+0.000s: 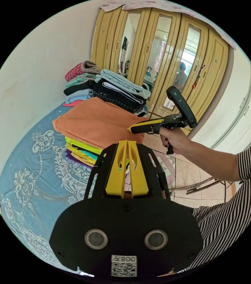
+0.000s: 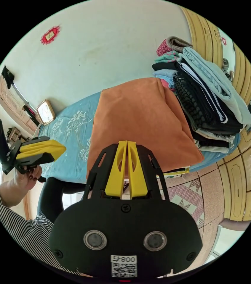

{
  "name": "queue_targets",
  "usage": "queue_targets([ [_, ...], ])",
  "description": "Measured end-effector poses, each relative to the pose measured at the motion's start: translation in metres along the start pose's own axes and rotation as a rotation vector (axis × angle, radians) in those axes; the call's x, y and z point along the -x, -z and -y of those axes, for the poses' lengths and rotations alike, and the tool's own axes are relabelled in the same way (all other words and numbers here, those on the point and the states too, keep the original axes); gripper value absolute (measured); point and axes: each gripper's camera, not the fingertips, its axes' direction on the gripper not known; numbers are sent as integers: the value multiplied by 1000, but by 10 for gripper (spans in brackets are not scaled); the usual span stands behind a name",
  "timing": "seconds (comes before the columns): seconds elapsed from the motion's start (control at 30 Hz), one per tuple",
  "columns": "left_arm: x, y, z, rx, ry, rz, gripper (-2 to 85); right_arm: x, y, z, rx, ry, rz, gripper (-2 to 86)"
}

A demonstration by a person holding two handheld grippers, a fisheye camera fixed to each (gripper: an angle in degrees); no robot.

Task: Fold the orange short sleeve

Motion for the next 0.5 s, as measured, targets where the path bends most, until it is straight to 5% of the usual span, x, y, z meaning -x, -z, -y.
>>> queue_targets([
  [0.5, 44, 121, -123, 42, 211, -2, 3, 60, 36, 12, -55, 3, 126, 2],
])
